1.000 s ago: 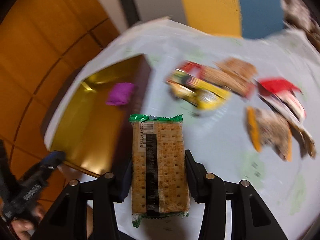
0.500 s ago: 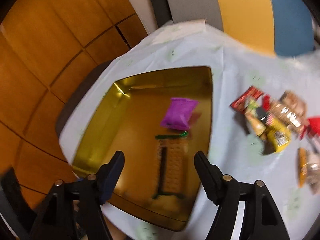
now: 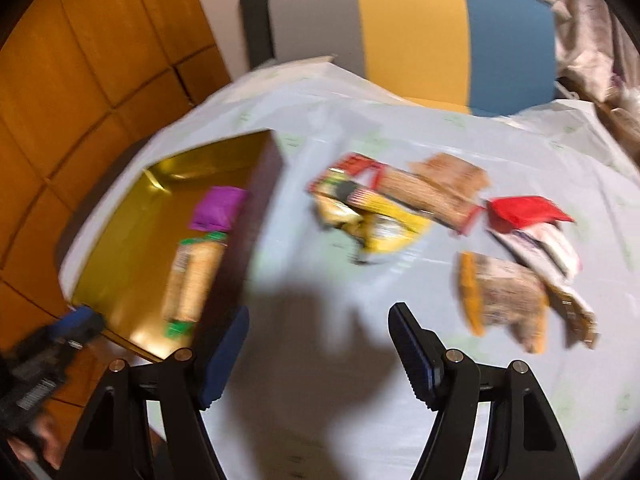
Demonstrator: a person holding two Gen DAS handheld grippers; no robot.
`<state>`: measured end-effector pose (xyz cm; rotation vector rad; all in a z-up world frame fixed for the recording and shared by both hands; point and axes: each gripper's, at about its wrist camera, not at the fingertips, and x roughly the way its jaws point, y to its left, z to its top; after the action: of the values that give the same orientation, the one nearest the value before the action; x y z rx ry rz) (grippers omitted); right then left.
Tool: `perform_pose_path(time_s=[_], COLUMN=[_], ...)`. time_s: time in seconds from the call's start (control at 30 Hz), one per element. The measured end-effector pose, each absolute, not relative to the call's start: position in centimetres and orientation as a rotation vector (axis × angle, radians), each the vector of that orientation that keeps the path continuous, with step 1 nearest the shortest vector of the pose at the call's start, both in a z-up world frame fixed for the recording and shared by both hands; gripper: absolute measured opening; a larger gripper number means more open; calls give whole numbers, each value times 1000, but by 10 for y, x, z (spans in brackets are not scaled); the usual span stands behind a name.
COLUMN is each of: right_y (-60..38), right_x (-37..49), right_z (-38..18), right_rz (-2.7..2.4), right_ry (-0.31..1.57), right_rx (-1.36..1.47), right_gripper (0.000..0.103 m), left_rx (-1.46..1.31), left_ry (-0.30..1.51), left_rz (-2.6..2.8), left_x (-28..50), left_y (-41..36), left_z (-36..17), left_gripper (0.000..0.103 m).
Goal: Organize snacks
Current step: 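Carry the green cracker pack into the tin and open the right gripper, then grasp the yellow printed snack bag with the left gripper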
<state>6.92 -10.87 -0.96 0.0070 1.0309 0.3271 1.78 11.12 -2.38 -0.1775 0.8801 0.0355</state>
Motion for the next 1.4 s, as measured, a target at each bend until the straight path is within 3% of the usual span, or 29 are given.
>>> perform_pose_path(time_s=[0.53,0.73,1.4], right_y=[-250,-292,-305], right_x=[116,123,132], right_z=[-15,-38,-19], right_rz=[156,147,82], right_ry=[1151,1160,1111], right_rx=[-164,-4,87], right_gripper=[73,73,74], left_rx=[-63,-22,-94], left_ry=[906,918,1052], left_rz=[-162,-230,-277], left_x=[30,44,97], left_y=[37,0,-46], left_z=[-11,-5,-17], left_gripper=[46,46,46])
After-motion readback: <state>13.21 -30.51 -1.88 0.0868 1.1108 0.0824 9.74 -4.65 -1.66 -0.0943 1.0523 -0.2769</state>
